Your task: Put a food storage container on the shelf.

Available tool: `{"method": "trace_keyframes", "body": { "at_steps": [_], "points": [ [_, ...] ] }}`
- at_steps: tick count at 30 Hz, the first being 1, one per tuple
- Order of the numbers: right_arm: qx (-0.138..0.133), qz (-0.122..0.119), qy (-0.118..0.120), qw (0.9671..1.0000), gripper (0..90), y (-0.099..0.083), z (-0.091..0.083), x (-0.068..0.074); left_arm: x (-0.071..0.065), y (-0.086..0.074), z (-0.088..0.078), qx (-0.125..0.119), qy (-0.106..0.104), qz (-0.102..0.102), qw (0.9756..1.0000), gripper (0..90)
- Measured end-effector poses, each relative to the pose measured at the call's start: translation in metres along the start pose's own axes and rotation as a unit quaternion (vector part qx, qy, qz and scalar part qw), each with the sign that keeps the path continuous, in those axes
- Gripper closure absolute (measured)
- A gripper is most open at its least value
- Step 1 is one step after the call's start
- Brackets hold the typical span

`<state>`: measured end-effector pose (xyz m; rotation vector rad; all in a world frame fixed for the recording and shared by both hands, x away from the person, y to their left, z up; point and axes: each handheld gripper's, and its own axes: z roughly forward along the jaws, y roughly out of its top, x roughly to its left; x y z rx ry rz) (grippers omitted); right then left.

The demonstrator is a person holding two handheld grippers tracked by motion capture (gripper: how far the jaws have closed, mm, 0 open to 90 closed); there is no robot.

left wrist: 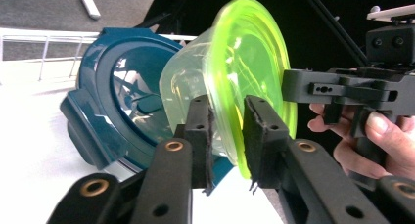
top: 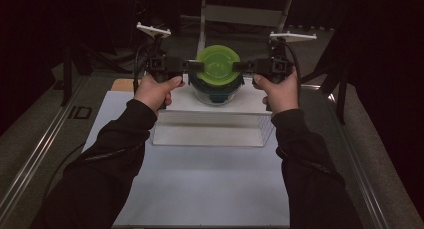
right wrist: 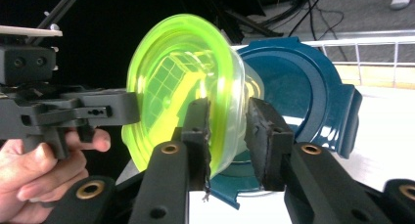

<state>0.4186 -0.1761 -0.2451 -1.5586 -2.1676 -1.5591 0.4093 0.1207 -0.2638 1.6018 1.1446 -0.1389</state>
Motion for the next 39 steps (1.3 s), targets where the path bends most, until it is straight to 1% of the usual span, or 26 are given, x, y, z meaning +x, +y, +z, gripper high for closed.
{"method": "trace_keyframes", "body": {
  "at_steps": [1, 3, 5, 8, 9, 11, 13, 15, 16, 18, 19, 20, 22, 24, 25, 26, 27, 30, 32, 33, 34, 35, 36, 37, 38, 39],
  "points": [
    [0.000, 0.000, -0.004, 1.0000, 68.2, 0.001, 0.001, 0.000, 0.001, 0.000, 0.001, -0.003, 0.002, -0.001, 1.0000, 70.1],
    [0.001, 0.008, 0.002, 1.0000, 66.3, 0.003, 0.003, -0.003, 0.001, 0.000, 0.003, -0.005, 0.006, 0.004, 1.0000, 68.7],
    [-0.001, 0.014, -0.002, 0.9999, 65.9, 0.005, 0.004, -0.004, 0.000, 0.001, 0.005, -0.007, 0.010, 0.002, 0.9999, 66.1],
    [0.001, 0.020, 0.000, 0.9998, 63.4, 0.008, 0.006, -0.006, -0.001, 0.002, 0.008, -0.009, 0.020, 0.008, 0.9997, 63.5],
    [0.001, 0.021, 0.003, 0.9998, 62.6, 0.008, 0.006, -0.007, -0.001, 0.002, 0.009, -0.010, 0.019, 0.008, 0.9997, 63.0],
    [0.001, 0.020, 0.001, 0.9998, 59.0, 0.009, 0.007, -0.007, -0.003, 0.003, 0.011, -0.013, 0.022, 0.012, 0.9996, 58.4],
    [0.000, 0.022, 0.004, 0.9997, 56.2, 0.010, 0.007, -0.008, -0.005, 0.003, 0.012, -0.016, 0.021, 0.012, 0.9996, 55.6],
    [-0.003, 0.021, 0.003, 0.9998, 52.6, 0.010, 0.007, -0.008, -0.006, 0.003, 0.014, -0.020, 0.024, 0.015, 0.9994, 50.9],
    [-0.004, 0.019, 0.002, 0.9998, 51.5, 0.011, 0.007, -0.008, -0.006, 0.003, 0.014, -0.020, 0.023, 0.015, 0.9994, 50.9],
    [-0.006, 0.010, -0.004, 0.9999, 49.4, 0.011, 0.007, -0.008, -0.007, 0.002, 0.016, -0.020, 0.026, 0.020, 0.9993, 47.0],
    [-0.007, 0.011, -0.004, 0.9999, 49.3, 0.010, 0.006, -0.008, -0.006, 0.002, 0.017, -0.022, 0.027, 0.019, 0.9992, 45.3],
    [-0.006, 0.008, -0.004, 0.9999, 48.7, 0.010, 0.006, -0.008, -0.006, 0.002, 0.017, -0.023, 0.028, 0.014, 0.9992, 41.7],
    [-0.007, 0.007, 0.000, 1.0000, 47.7, 0.009, 0.004, -0.007, -0.005, 0.001, 0.017, -0.027, 0.027, 0.009, 0.9992, 40.0],
    [-0.010, 0.003, 0.002, 0.9999, 45.5, 0.008, 0.002, -0.005, -0.004, 0.000, 0.015, -0.035, 0.029, 0.007, 0.9989, 32.7],
    [-0.011, 0.000, 0.002, 0.9999, 45.2, 0.007, 0.001, -0.005, -0.004, -0.001, 0.014, -0.033, 0.025, 0.010, 0.9991, 30.5],
    [-0.013, 0.000, 0.006, 0.9999, 45.2, 0.005, -0.001, -0.005, -0.004, -0.002, 0.012, -0.037, 0.021, 0.012, 0.9990, 27.2],
    [-0.013, -0.001, 0.006, 0.9999, 45.2, 0.004, -0.002, -0.004, -0.004, -0.004, 0.010, -0.042, 0.014, 0.018, 0.9989, 24.8],
    [-0.016, -0.017, 0.000, 0.9997, 45.4, -0.002, -0.007, -0.001, -0.005, -0.008, 0.003, -0.049, 0.021, 0.035, 0.9980, 22.1],
    [-0.018, -0.022, 0.004, 0.9996, 45.5, -0.007, -0.010, 0.000, -0.005, -0.011, -0.004, -0.059, 0.016, 0.041, 0.9973, 19.9],
    [-0.020, -0.024, 0.005, 0.9995, 46.5, -0.009, -0.012, 0.001, -0.005, -0.014, -0.008, -0.062, 0.014, 0.049, 0.9968, 18.9],
    [-0.021, -0.027, 0.009, 0.9994, 46.9, -0.012, -0.014, 0.002, -0.005, -0.017, -0.011, -0.070, 0.012, 0.059, 0.9958, 15.3],
    [-0.020, -0.028, 0.010, 0.9993, 49.2, -0.015, -0.015, 0.002, -0.005, -0.020, -0.015, -0.076, 0.010, 0.071, 0.9945, 13.6],
    [-0.018, -0.032, 0.012, 0.9993, 51.7, -0.018, -0.016, 0.003, -0.006, -0.025, -0.018, -0.086, 0.010, 0.086, 0.9925, 13.2],
    [-0.014, -0.033, 0.017, 0.9992, 54.5, -0.022, -0.016, 0.003, -0.007, -0.030, -0.020, -0.092, 0.016, 0.105, 0.9901, 9.0],
    [-0.010, -0.032, 0.019, 0.9992, 57.0, -0.026, -0.014, 0.003, -0.007, -0.035, -0.022, -0.096, 0.021, 0.119, 0.9881, 3.1],
    [-0.006, -0.030, 0.024, 0.9992, 60.2, -0.029, -0.012, 0.003, -0.008, -0.042, -0.024, -0.098, 0.027, 0.131, 0.9862, 0.3]
  ]
}}
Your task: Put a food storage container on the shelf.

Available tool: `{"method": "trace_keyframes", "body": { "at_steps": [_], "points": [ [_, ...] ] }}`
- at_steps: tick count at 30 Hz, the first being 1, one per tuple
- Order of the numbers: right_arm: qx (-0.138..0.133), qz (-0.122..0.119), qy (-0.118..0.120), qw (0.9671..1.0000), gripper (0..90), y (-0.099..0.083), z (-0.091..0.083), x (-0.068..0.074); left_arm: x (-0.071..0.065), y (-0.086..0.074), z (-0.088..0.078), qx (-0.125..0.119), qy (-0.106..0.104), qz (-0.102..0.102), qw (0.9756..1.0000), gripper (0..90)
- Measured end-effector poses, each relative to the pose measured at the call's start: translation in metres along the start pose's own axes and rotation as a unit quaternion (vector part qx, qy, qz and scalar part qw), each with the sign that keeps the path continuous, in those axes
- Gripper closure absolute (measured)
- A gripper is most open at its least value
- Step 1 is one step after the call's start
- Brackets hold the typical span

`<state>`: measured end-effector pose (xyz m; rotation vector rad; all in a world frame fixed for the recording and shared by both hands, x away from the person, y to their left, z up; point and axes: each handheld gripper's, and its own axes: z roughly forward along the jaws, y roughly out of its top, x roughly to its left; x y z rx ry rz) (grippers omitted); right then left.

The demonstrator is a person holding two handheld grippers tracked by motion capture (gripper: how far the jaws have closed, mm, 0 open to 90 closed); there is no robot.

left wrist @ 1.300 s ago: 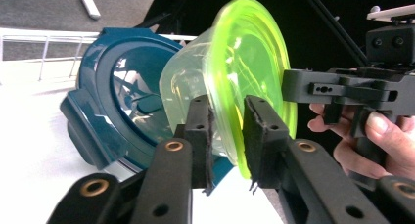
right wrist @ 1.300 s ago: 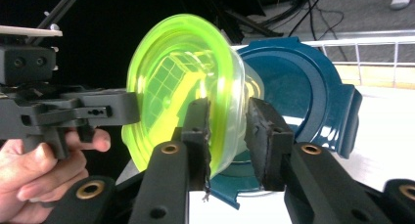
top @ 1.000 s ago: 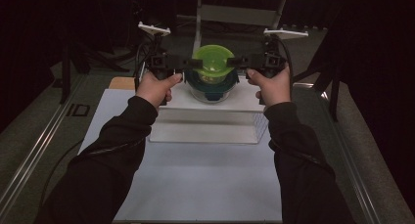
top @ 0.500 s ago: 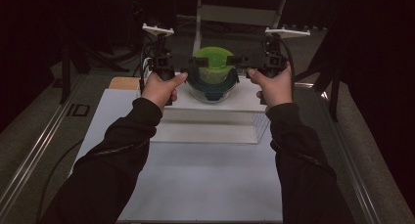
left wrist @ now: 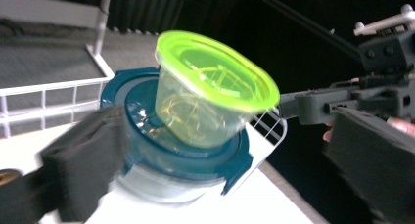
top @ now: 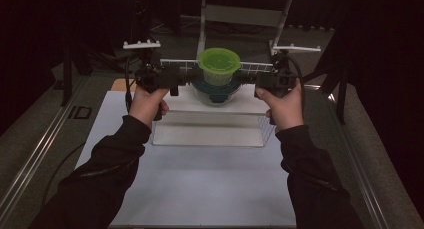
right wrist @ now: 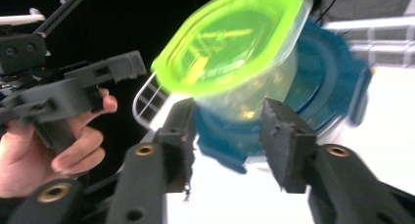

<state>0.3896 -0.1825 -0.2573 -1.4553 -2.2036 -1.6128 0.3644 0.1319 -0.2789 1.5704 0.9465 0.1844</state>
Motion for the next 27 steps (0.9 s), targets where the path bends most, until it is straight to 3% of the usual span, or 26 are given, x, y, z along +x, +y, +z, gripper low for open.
{"method": "trace_keyframes", "body": {
  "at_steps": [3, 4, 7, 12, 18, 24, 27],
  "points": [
    [0.007, -0.002, -0.002, 1.0000, 87.8, -0.010, 0.008, 0.002, -0.004, -0.016, -0.004, 0.002, 0.013, 0.010, 0.9999, 0.2],
    [0.010, -0.002, 0.000, 1.0000, 89.7, -0.013, 0.011, 0.002, -0.005, -0.023, -0.006, 0.001, 0.017, 0.015, 0.9998, 0.2],
    [0.019, -0.003, 0.001, 0.9998, 89.8, -0.017, 0.022, 0.005, -0.010, -0.043, -0.009, -0.001, 0.024, 0.036, 0.9991, 0.2],
    [0.016, -0.004, 0.001, 0.9999, 89.8, -0.017, 0.034, 0.007, -0.018, -0.071, -0.011, 0.000, 0.016, 0.059, 0.9981, 0.2],
    [0.017, -0.005, -0.005, 0.9998, 89.8, -0.014, 0.048, 0.008, -0.027, -0.100, -0.011, 0.011, 0.018, 0.097, 0.9951, 0.2],
    [0.016, -0.003, -0.011, 0.9998, 89.7, -0.011, 0.056, 0.006, -0.026, -0.115, -0.009, 0.022, 0.007, 0.094, 0.9953, 0.2],
    [0.020, -0.010, -0.005, 0.9997, 89.2, -0.015, 0.055, 0.010, -0.026, -0.119, -0.010, 0.015, 0.002, 0.098, 0.9951, 0.2]
  ]
}}
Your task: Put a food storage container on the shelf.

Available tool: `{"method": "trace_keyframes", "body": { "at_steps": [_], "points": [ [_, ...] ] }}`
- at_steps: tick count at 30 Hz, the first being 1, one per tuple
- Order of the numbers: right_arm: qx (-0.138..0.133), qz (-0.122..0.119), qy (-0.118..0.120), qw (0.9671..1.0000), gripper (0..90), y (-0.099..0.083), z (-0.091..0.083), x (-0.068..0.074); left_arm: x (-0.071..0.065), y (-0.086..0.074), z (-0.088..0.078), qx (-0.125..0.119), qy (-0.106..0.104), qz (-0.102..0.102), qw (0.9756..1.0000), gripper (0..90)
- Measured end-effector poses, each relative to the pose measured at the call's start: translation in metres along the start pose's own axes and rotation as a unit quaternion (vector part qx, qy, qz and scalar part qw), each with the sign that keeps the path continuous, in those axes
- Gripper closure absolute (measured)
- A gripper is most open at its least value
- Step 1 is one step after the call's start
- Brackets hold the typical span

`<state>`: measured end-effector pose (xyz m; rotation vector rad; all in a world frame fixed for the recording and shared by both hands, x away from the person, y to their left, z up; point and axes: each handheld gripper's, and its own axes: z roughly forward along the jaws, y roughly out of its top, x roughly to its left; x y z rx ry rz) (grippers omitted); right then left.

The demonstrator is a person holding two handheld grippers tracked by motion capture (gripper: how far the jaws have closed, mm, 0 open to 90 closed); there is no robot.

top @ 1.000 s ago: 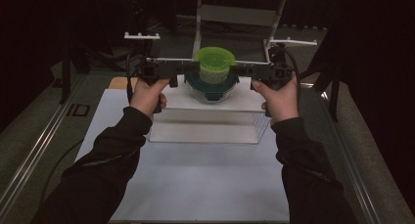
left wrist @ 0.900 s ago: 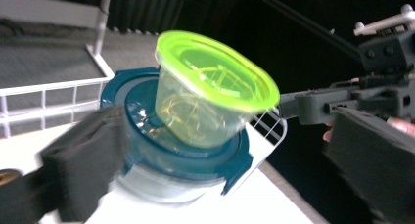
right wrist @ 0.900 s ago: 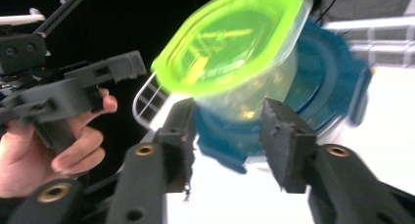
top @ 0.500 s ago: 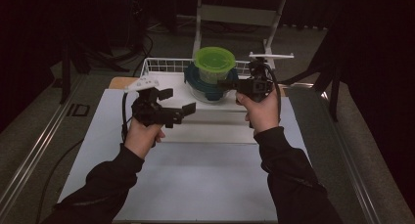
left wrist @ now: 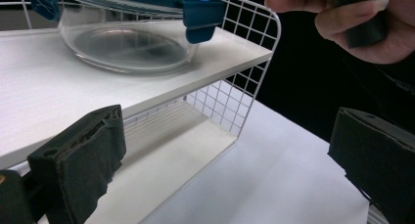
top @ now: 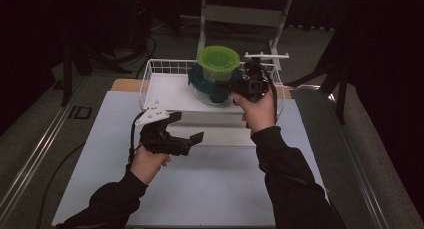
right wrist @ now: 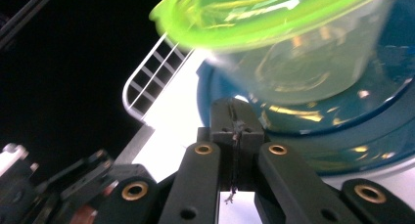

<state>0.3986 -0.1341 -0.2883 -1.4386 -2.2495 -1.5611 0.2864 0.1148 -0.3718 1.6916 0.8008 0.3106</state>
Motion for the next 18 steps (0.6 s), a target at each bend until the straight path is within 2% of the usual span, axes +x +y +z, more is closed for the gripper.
{"method": "trace_keyframes", "body": {
  "at_steps": [1, 5, 7, 10, 12, 14, 16, 17, 18],
  "points": [
    [0.000, 0.000, 0.000, 1.0000, 89.2, 0.000, 0.000, 0.000, 0.000, 0.000, 0.000, 0.000, 0.000, 0.000, 1.0000, 0.3],
    [-0.001, -0.026, 0.015, 0.9995, 74.6, -0.013, -0.010, 0.010, -0.003, -0.008, -0.005, -0.018, -0.010, 0.010, 0.9997, 0.2],
    [-0.010, -0.040, 0.018, 0.9990, 65.4, -0.019, -0.016, 0.013, -0.004, -0.011, -0.007, -0.030, -0.022, 0.021, 0.9991, 0.2],
    [-0.023, -0.073, 0.025, 0.9967, 46.5, -0.033, -0.024, 0.021, -0.007, -0.015, -0.011, -0.043, -0.029, 0.039, 0.9979, 0.2],
    [-0.022, -0.096, 0.020, 0.9949, 42.4, -0.042, -0.026, 0.024, -0.009, -0.017, -0.014, -0.051, -0.043, 0.040, 0.9970, 0.2],
    [-0.026, -0.103, 0.023, 0.9941, 37.3, -0.050, -0.028, 0.025, -0.011, -0.018, -0.016, -0.052, -0.051, 0.039, 0.9966, 0.2],
    [-0.027, -0.106, 0.022, 0.9938, 36.3, -0.054, -0.028, 0.025, -0.012, -0.019, -0.017, -0.050, -0.051, 0.041, 0.9966, 0.2],
    [-0.036, -0.107, 0.022, 0.9934, 31.4, -0.064, -0.030, 0.024, -0.014, -0.020, -0.018, -0.048, -0.050, 0.046, 0.9965, 0.2],
    [-0.036, -0.107, 0.022, 0.9934, 31.4, -0.064, -0.030, 0.024, -0.016, -0.021, -0.019, -0.047, -0.051, 0.050, 0.9963, 0.2]
  ]
}}
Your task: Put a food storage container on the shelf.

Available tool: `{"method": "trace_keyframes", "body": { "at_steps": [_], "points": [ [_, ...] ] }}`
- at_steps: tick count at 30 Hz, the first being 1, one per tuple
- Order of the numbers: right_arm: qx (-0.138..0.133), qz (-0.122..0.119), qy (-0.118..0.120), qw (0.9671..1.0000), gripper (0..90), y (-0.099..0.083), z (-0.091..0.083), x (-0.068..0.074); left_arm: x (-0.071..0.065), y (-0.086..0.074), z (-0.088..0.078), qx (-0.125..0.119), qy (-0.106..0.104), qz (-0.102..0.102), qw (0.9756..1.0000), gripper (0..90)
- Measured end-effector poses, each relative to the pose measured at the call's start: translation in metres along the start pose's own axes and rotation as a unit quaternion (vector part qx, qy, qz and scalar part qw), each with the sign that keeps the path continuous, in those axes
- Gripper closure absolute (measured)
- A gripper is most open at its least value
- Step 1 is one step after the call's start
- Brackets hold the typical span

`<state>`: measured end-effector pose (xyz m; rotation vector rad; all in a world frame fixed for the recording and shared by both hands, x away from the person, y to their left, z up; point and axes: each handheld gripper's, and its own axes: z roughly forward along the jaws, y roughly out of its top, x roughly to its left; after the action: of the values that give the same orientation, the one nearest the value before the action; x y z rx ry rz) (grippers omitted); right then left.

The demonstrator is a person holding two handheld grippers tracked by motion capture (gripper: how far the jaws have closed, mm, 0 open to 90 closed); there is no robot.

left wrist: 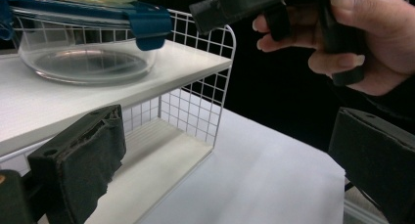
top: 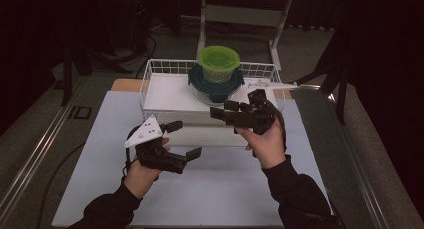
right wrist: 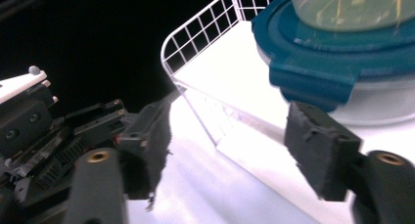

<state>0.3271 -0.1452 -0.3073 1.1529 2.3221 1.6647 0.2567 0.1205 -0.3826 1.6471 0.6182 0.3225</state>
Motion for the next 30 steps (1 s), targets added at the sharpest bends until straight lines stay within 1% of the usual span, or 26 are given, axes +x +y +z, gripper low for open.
{"method": "trace_keyframes", "body": {
  "at_steps": [1, 2, 3, 5, 8, 9, 10, 12, 14, 16, 17, 19, 20, 23, 24, 26, 27, 28, 29, 30],
  "points": [
    [0.000, 0.000, 0.000, 1.0000, 31.4, 0.000, 0.000, 0.000, 0.000, 0.000, 0.000, 0.000, 0.000, 0.000, 1.0000, 0.2],
    [-0.004, 0.001, 0.004, 1.0000, 29.1, -0.005, -0.001, 0.000, -0.004, -0.002, -0.002, 0.001, -0.002, 0.009, 1.0000, 0.2],
    [-0.005, -0.017, 0.013, 0.9998, 21.1, -0.020, -0.004, -0.001, -0.006, -0.004, -0.004, 0.002, -0.005, 0.011, 0.9999, 0.2],
    [-0.008, -0.012, 0.016, 0.9998, 20.4, -0.029, -0.005, -0.004, -0.008, -0.007, -0.005, -0.001, -0.009, 0.008, 0.9999, 0.2],
    [-0.008, -0.018, 0.016, 0.9997, 18.1, -0.041, -0.008, -0.007, -0.009, -0.012, -0.006, 0.002, -0.015, 0.008, 0.9999, 0.2],
    [-0.008, -0.018, 0.016, 0.9997, 18.1, -0.041, -0.008, -0.007, -0.009, -0.012, -0.006, 0.002, -0.015, 0.008, 0.9999, 0.2],
    [-0.015, -0.019, 0.017, 0.9996, 18.1, -0.050, -0.011, -0.009, -0.010, -0.016, -0.007, 0.005, -0.017, 0.004, 0.9998, 0.2],
    [-0.018, -0.021, 0.007, 0.9996, 18.2, -0.058, -0.015, -0.011, -0.011, -0.019, -0.007, 0.006, -0.019, 0.003, 0.9998, 0.2],
    [-0.025, -0.020, 0.007, 0.9995, 18.2, -0.066, -0.018, -0.015, -0.014, -0.027, -0.007, 0.010, -0.020, 0.005, 0.9997, 0.2],
    [-0.029, -0.022, 0.000, 0.9993, 18.2, -0.075, -0.021, -0.019, -0.015, -0.033, -0.007, 0.013, -0.024, 0.001, 0.9996, 0.2],
    [-0.027, -0.023, 0.000, 0.9994, 18.2, -0.079, -0.023, -0.021, -0.016, -0.036, -0.006, 0.015, -0.027, -0.001, 0.9995, 0.2],
    [-0.023, -0.020, -0.007, 0.9995, 18.2, -0.088, -0.026, -0.026, -0.019, -0.042, -0.006, 0.020, -0.028, 0.003, 0.9994, 0.2],
    [-0.024, -0.014, -0.007, 0.9996, 18.2, -0.093, -0.027, -0.029, -0.019, -0.045, -0.006, 0.021, -0.030, 0.004, 0.9993, 0.2],
    [-0.023, -0.008, -0.014, 0.9996, 18.3, -0.107, -0.030, -0.036, -0.021, -0.051, -0.006, 0.020, -0.031, 0.001, 0.9993, 0.3],
    [-0.023, -0.008, -0.015, 0.9996, 18.4, -0.111, -0.031, -0.038, -0.022, -0.056, -0.006, 0.026, -0.031, 0.002, 0.9992, 0.2],
    [-0.022, -0.008, -0.020, 0.9995, 18.4, -0.120, -0.032, -0.041, -0.022, -0.062, -0.006, 0.030, -0.031, 0.000, 0.9991, 0.2],
    [-0.022, -0.008, -0.020, 0.9995, 18.4, -0.120, -0.032, -0.041, -0.022, -0.062, -0.006, 0.030, -0.031, 0.000, 0.9991, 0.2],
    [-0.026, -0.006, -0.020, 0.9994, 18.4, -0.130, -0.033, -0.044, -0.022, -0.067, -0.005, 0.035, -0.031, 0.001, 0.9989, 0.2],
    [-0.023, -0.005, -0.020, 0.9995, 18.3, -0.134, -0.033, -0.046, -0.022, -0.067, -0.005, 0.035, -0.031, 0.001, 0.9989, 0.2],
    [-0.022, -0.004, -0.022, 0.9995, 18.4, -0.138, -0.033, -0.047, -0.022, -0.072, -0.005, 0.039, -0.029, 0.004, 0.9988, 0.2]
  ]
}}
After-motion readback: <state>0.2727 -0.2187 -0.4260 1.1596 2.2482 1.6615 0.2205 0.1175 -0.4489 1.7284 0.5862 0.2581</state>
